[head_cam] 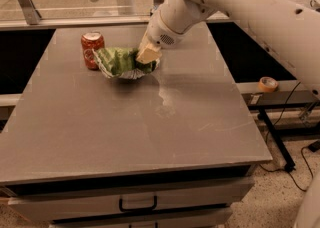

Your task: Move green jalapeno chip bag near coke can

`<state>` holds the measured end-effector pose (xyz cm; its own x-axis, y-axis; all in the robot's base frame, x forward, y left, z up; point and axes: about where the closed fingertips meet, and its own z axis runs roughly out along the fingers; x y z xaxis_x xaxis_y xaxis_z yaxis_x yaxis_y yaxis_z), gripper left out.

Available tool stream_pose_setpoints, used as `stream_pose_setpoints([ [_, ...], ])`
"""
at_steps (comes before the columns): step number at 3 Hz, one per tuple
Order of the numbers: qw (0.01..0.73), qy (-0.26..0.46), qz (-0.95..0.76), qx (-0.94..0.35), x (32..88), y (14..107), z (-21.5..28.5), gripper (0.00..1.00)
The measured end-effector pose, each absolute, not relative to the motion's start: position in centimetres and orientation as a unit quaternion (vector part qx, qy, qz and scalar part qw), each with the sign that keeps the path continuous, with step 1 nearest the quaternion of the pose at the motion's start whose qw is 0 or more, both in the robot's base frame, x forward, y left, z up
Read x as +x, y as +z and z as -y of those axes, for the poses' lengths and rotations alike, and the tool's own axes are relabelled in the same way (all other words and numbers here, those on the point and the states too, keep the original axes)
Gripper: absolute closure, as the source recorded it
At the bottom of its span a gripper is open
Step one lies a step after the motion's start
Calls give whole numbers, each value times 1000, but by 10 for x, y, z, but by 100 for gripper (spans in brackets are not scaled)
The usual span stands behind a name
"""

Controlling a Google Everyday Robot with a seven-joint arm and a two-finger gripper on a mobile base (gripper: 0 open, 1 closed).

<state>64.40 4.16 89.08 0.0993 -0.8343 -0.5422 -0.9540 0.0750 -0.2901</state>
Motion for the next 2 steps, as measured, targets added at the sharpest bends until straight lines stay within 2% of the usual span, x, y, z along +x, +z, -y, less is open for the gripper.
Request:
stream_pose_setpoints([
  [1, 304, 94, -671, -670, 644, 885, -36, 12],
  [2, 304, 94, -676, -665, 639, 888, -26, 0],
])
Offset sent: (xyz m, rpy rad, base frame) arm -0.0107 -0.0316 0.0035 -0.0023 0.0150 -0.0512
